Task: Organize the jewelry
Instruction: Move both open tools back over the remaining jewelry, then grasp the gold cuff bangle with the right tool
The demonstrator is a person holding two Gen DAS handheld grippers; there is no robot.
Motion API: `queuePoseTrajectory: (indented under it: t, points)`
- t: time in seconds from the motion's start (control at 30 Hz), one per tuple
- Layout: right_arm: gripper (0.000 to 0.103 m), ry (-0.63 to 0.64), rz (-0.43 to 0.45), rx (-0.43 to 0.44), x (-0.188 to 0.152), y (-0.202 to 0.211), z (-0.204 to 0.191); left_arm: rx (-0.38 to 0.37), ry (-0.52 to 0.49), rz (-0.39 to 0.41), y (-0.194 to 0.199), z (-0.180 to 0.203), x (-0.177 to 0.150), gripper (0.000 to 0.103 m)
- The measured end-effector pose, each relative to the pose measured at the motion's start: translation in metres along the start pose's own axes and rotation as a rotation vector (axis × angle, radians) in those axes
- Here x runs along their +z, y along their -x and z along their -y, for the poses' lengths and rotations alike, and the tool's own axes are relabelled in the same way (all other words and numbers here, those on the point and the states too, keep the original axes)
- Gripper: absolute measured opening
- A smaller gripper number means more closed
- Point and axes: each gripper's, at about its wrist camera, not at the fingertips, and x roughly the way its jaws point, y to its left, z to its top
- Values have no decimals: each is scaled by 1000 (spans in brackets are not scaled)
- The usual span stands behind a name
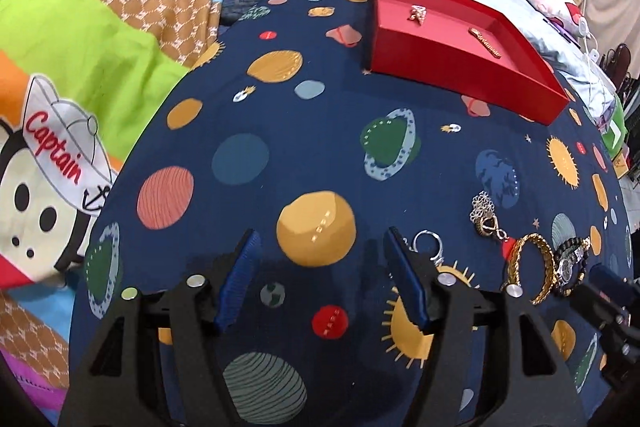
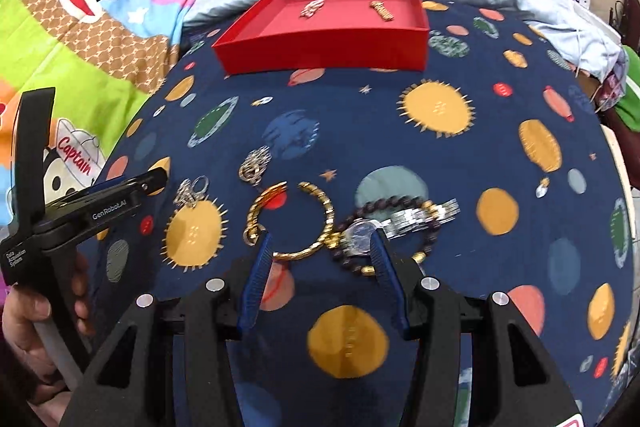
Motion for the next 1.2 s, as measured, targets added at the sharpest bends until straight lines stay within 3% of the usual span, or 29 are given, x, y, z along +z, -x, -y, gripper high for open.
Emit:
queuePoseTrajectory:
  t: [0.1, 0.43, 0.97, 1.2]
  points:
    - [55, 5, -12, 12, -3, -6, -7, 0, 15, 2, 2, -2, -3, 63]
    - [55, -5, -46, 45, -6, -25, -12, 8, 50, 0, 4, -13, -7, 63]
    - [58, 84, -25, 7, 16, -50, -33, 0, 53, -6, 4, -12, -9, 63]
    - [64, 129, -23, -11, 16, -54, -41, -1, 51, -10, 2, -9, -8, 63]
